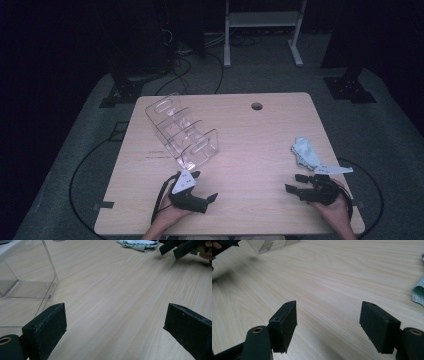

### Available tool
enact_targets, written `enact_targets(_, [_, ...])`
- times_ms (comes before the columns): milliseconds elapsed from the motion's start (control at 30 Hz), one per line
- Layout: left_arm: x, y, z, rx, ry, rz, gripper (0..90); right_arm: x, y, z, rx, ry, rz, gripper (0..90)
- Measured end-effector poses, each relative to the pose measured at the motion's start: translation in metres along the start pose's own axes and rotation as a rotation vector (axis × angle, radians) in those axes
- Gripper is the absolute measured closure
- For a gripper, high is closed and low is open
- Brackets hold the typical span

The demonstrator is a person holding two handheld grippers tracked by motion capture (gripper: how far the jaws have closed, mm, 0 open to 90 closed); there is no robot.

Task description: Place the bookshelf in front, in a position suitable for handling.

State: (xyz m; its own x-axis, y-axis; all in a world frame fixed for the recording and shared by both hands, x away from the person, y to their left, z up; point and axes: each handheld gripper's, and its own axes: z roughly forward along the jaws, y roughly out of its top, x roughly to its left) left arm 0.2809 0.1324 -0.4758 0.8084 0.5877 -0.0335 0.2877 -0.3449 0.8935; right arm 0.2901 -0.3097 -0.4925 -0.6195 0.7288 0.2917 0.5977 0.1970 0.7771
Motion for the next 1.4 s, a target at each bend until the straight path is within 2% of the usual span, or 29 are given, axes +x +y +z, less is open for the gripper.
enact_targets(67, [0.002,0.001,0.0,-0.005,-0.016,-0.019,3.3,-0.002,0.0,0.0,-0.001,0.0,-0.002,29.6])
enact_targets(267, [0.002,0.004,-0.005,-0.008,-0.031,-0.027,3.2,-0.005,0.001,-0.001,-0.007,0.004,0.009,29.5])
enact_targets(300, [0.0,0.008,-0.008,-0.008,-0.031,-0.008,3.2,-0.006,0.001,-0.002,-0.009,0.0,0.005,29.5])
enact_targets(500, [0.0,0.021,-0.018,-0.02,-0.046,0.006,3.2,-0.007,0.002,-0.007,-0.02,-0.006,0.011,29.3])
enact_targets(767, [0.008,0.041,-0.047,-0.042,-0.035,0.05,3.1,-0.007,0.004,-0.006,-0.019,-0.004,0.007,28.9])
enact_targets(867, [0.012,0.048,-0.057,-0.047,-0.023,0.056,2.7,-0.005,0.004,-0.006,-0.019,-0.004,0.007,28.8])
enact_targets(900, [0.015,0.052,-0.064,-0.048,-0.007,0.07,2.6,-0.005,0.004,-0.006,-0.018,-0.004,0.007,28.8])
enact_targets(1000, [0.021,0.057,-0.073,-0.059,0.016,0.067,2.2,-0.003,0.005,-0.005,-0.017,0.002,0.011,28.8])
enact_targets(1167, [0.029,0.06,-0.079,-0.069,0.042,0.066,2.1,0.0,0.006,-0.002,-0.011,0.008,0.0,28.6])
enact_targets(1233, [0.037,0.064,-0.082,-0.07,0.066,0.064,2.0,0.001,0.006,-0.001,-0.008,0.009,0.0,28.5])
enact_targets(1400, [0.051,0.068,-0.081,-0.058,0.087,0.06,2.0,0.0,0.006,0.0,-0.005,0.015,0.005,28.3])
